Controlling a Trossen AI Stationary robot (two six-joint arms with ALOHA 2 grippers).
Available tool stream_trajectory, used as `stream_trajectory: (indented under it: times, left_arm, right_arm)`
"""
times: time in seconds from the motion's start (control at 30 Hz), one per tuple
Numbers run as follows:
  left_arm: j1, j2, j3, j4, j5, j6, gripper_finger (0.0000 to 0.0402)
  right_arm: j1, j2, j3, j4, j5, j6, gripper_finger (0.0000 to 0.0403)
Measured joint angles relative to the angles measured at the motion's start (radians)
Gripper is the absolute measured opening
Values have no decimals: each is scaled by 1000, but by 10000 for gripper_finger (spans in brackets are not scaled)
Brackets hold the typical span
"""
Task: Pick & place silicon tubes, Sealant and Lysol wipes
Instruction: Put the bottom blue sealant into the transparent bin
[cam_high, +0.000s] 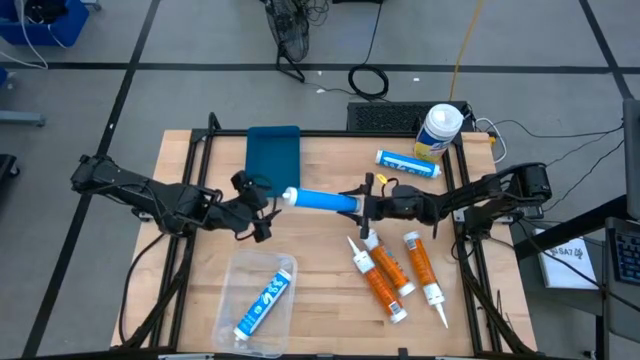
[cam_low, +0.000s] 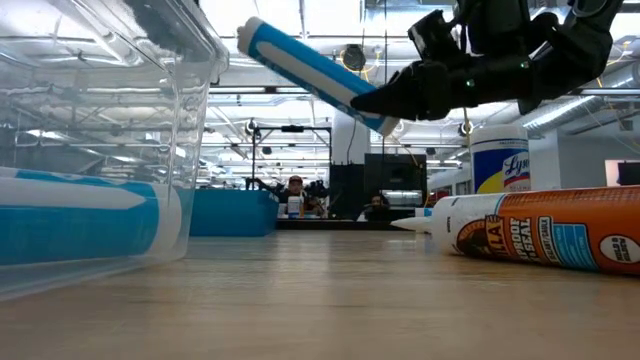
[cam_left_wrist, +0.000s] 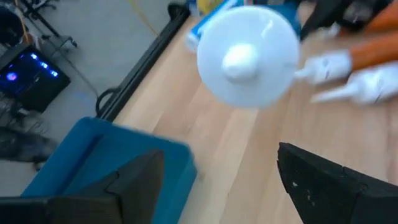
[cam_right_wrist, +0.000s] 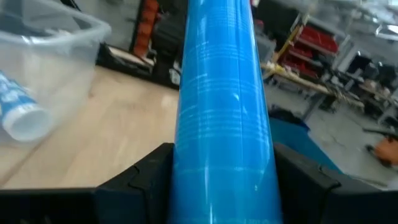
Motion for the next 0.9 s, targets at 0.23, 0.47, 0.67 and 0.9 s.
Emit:
stream_trajectory:
  times: [0.23,0.47,0.67,0.9]
  left_arm:
    - [28,18,0,267,63,181,308]
    - [60,90,2,503,212,341,293]
    - [94,156,0,621,238,402,290]
    - [115,189,1,734,342,475,290]
  right_arm:
    - [1,0,0,152,-42,-65,209]
    - [-1,0,1,205,-105,-78,209]
    - [-1,-1,1,203,-107,-85,209]
    - [-2,-1,1,193,-108,-85,209]
